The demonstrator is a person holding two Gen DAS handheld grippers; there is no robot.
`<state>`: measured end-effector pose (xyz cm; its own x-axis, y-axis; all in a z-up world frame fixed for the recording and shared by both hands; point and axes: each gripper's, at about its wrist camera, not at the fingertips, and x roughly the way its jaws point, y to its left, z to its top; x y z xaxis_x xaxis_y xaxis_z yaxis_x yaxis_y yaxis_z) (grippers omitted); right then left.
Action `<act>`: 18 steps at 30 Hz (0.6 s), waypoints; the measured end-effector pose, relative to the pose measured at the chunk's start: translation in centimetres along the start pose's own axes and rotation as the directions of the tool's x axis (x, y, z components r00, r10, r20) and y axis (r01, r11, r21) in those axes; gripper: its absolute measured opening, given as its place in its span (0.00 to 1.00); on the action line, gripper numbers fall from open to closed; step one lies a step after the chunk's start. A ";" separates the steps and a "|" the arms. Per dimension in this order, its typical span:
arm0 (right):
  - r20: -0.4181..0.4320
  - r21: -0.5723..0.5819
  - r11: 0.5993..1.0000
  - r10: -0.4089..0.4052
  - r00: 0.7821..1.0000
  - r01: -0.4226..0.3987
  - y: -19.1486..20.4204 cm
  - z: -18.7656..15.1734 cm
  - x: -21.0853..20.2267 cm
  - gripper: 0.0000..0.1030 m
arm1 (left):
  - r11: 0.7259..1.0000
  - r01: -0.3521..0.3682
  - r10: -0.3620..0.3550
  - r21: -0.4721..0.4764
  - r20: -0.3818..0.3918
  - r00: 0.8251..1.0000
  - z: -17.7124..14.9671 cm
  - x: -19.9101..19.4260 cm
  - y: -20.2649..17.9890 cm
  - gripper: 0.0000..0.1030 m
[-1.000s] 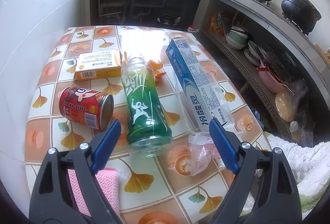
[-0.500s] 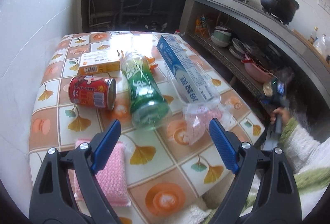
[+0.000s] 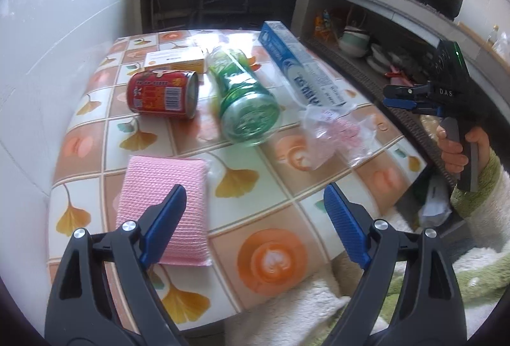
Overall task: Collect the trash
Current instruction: 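Grasp the pink sponge with the left tool while the right tool grasps the clear bag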
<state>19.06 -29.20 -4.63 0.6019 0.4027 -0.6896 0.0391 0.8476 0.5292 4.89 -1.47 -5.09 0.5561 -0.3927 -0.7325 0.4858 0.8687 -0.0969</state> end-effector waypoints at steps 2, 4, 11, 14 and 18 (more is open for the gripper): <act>-0.046 -0.003 1.000 0.023 0.999 -0.024 0.9 -0.3 1.9 0.73 | 1.000 -0.017 0.017 -0.004 0.002 1.000 -0.2 0.1 0.5 0.81; -0.101 0.006 0.999 0.035 0.994 -0.034 1.7 -1.3 3.2 0.73 | 0.999 -0.029 0.029 -0.015 0.003 1.000 -0.4 0.1 1.1 0.81; -0.248 -0.049 0.982 0.167 0.954 -0.185 6.5 -5.3 3.9 0.73 | 0.996 -0.046 0.047 -0.074 0.010 0.999 -0.9 0.1 3.4 0.81; -0.301 -0.135 0.968 0.163 0.940 -0.211 8.9 -6.6 3.1 0.73 | 0.994 -0.056 0.057 -0.097 0.010 0.998 -0.8 0.3 4.4 0.81; -0.287 -0.229 0.964 0.066 0.956 -0.136 10.3 -6.6 1.0 0.73 | 0.989 -0.071 0.072 -0.127 0.003 0.997 -0.7 0.5 5.5 0.81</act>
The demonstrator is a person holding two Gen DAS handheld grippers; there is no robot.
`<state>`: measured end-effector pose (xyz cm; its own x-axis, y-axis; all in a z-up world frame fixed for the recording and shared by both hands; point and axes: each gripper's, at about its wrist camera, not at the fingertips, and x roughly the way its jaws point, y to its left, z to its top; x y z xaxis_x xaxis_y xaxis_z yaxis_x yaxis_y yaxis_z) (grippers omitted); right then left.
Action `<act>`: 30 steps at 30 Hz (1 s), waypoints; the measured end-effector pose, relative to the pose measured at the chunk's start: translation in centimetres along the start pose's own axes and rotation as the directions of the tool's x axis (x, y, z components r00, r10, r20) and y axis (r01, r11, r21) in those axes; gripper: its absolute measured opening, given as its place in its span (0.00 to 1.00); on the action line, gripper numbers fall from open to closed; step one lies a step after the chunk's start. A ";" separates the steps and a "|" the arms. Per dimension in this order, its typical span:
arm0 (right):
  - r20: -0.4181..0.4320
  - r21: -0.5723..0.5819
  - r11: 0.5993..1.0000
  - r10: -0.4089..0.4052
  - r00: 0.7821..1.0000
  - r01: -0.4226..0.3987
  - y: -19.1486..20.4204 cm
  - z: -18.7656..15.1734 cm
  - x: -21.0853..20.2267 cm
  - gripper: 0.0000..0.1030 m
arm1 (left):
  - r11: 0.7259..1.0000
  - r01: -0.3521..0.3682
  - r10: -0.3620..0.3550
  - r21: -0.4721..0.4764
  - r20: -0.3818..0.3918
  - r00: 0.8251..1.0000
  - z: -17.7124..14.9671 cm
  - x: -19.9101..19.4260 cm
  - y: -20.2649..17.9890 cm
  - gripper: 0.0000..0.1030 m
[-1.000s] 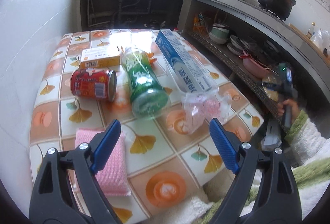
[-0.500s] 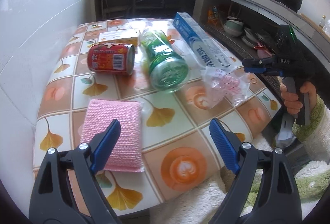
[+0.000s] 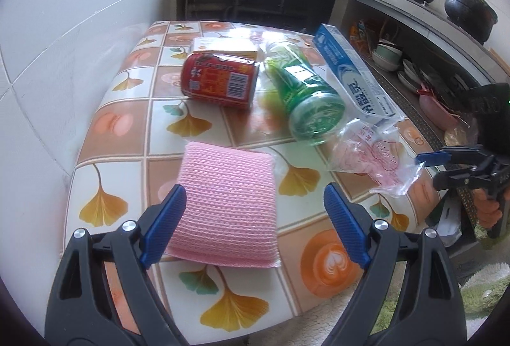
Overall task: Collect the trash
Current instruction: 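Grasp the pink sponge with the left tool while the right tool grasps the clear bag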
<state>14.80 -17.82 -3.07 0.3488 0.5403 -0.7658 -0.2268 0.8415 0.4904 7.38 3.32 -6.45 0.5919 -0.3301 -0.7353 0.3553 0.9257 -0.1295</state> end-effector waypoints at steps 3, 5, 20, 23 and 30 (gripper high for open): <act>0.019 -0.041 0.997 -0.070 0.997 0.071 0.5 0.5 -2.3 0.73 | 1.000 -0.007 0.007 -0.015 0.004 1.000 0.1 -0.1 0.6 0.83; 0.032 -0.048 0.994 -0.101 0.994 0.102 0.5 1.2 -2.7 0.74 | 1.000 -0.010 0.010 -0.019 0.009 1.000 0.2 -0.1 0.9 0.84; -0.053 0.067 0.982 -0.171 0.984 0.174 0.0 5.1 6.4 0.74 | 0.998 -0.009 0.010 -0.069 0.005 1.000 0.5 0.6 2.0 0.84; -0.060 0.032 0.971 -0.237 0.970 0.239 0.5 4.9 7.4 0.74 | 0.999 -0.021 0.021 -0.050 0.001 1.000 0.5 0.8 1.8 0.84; -0.055 0.028 0.955 -0.292 0.955 0.294 1.0 3.7 7.4 0.49 | 0.998 -0.060 0.060 -0.002 -0.041 0.997 0.5 1.8 1.1 0.87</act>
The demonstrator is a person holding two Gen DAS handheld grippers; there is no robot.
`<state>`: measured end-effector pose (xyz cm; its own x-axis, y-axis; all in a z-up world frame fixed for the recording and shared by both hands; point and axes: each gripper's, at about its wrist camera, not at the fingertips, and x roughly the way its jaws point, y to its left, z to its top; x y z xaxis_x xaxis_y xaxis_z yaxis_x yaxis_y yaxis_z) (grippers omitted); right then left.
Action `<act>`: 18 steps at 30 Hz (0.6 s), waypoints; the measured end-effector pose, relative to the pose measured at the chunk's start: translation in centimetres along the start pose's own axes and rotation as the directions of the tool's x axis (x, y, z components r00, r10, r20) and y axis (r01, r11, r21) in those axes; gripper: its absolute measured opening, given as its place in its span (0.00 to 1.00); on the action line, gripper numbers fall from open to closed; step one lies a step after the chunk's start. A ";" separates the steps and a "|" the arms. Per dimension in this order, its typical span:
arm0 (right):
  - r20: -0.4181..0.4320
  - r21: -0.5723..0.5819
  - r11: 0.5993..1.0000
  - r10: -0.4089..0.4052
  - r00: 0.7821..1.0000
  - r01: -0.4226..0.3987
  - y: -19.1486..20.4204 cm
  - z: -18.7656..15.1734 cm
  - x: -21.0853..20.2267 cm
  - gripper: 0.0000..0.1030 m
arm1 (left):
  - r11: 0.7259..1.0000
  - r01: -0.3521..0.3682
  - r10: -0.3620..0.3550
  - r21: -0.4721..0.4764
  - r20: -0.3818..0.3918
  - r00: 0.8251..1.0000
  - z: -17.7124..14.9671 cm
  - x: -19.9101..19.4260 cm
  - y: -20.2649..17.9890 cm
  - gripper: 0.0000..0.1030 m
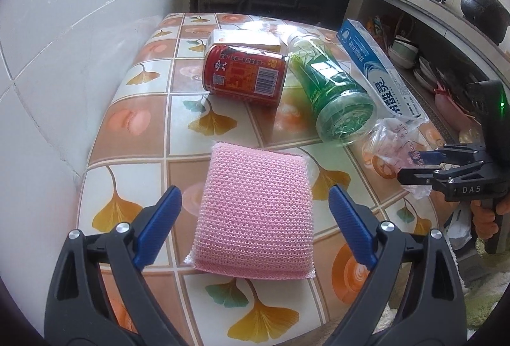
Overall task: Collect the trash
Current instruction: 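Grasp the pink sponge with the left tool while the right tool grasps the clear bag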
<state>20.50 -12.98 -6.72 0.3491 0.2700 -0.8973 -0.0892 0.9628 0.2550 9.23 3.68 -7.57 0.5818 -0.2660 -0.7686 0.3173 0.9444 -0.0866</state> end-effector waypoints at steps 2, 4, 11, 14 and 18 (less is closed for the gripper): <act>0.004 0.007 1.000 0.003 1.000 -0.003 -0.2 -0.4 -0.5 0.44 | 1.000 -0.009 0.009 0.014 -0.019 1.000 0.1 0.5 -0.2 0.87; 0.007 0.016 1.000 0.004 1.000 -0.004 -0.3 -1.0 -1.0 0.40 | 1.000 -0.009 0.010 0.024 -0.045 0.999 0.2 1.1 -0.4 0.87; 0.023 0.071 0.997 0.015 1.000 -0.017 -1.2 -2.7 -2.3 0.31 | 0.999 -0.013 0.018 0.037 -0.123 0.992 0.2 3.0 -1.1 0.88; 0.034 0.100 0.994 0.028 0.999 -0.032 -1.4 -3.4 -2.7 0.30 | 0.998 -0.042 0.049 0.048 -0.147 0.988 0.1 3.6 -1.3 0.88; 0.051 0.128 0.991 0.041 0.998 -0.047 -2.1 -3.8 -3.0 0.29 | 0.994 -0.094 0.104 0.064 -0.188 0.977 0.0 4.6 -1.4 0.88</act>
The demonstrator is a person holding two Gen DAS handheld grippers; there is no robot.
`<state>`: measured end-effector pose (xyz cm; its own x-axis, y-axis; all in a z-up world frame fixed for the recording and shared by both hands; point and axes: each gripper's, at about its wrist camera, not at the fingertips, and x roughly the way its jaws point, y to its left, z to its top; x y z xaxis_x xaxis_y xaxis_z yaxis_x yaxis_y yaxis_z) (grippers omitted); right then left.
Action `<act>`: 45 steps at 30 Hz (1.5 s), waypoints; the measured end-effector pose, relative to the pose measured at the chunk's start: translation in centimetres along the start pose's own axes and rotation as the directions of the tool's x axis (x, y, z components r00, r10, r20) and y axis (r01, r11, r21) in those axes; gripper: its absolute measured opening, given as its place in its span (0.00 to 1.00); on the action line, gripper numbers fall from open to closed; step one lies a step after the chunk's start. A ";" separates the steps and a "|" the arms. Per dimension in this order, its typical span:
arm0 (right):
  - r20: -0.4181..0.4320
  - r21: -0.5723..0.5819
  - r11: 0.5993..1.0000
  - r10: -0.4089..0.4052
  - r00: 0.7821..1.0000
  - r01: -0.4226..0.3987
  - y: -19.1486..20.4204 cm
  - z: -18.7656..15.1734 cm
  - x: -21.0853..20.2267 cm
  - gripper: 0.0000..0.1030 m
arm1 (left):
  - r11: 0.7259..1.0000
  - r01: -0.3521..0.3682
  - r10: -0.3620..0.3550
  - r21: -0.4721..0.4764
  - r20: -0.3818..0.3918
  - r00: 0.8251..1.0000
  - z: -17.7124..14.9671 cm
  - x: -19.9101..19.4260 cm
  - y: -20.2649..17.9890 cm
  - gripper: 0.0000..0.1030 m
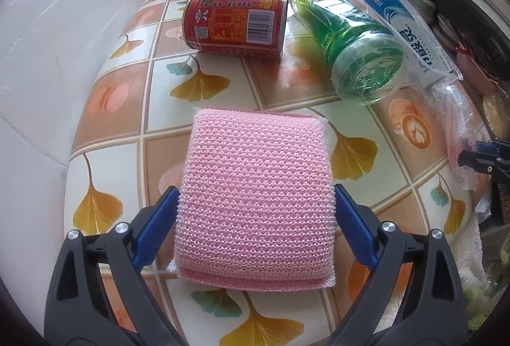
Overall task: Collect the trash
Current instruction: 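Grasp the pink sponge with the left tool while the right tool grasps the clear bag, then lift the pink sponge and clear bag and turn toward the blue basket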
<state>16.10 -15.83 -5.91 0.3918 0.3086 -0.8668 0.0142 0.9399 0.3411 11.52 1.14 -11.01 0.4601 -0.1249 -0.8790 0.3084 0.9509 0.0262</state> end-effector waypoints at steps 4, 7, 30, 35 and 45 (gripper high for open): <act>0.008 0.013 1.000 0.009 1.000 -0.009 -0.2 0.0 0.0 0.23 | 1.000 -0.002 0.002 -0.020 0.007 1.000 0.0 -0.2 0.3 0.88; 0.015 0.029 0.999 0.024 1.000 -0.024 -0.3 -0.2 -0.2 0.19 | 1.000 -0.007 0.008 -0.024 0.011 1.000 -0.1 -0.2 0.3 0.81; 0.129 0.104 0.985 0.122 0.984 -0.136 -2.2 -2.0 -4.2 0.12 | 0.996 0.027 -0.018 -0.088 0.099 0.995 -0.1 -5.8 -0.3 0.75; 0.153 0.108 0.984 0.128 0.980 -0.145 -2.4 -2.3 -5.1 0.12 | 0.995 0.052 -0.041 -0.082 0.132 0.990 0.5 -7.1 -1.0 0.75; 0.206 0.124 0.980 0.131 0.970 -0.159 -3.3 -3.1 -7.0 0.12 | 0.991 0.121 -0.110 -0.055 0.166 0.980 1.8 -8.2 -3.0 0.75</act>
<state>10.50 -20.66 -2.15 0.5716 0.3925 -0.7205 0.0654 0.8536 0.5169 8.34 -1.19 -2.99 0.5551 -0.2745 -0.7852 0.3155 0.9429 -0.1066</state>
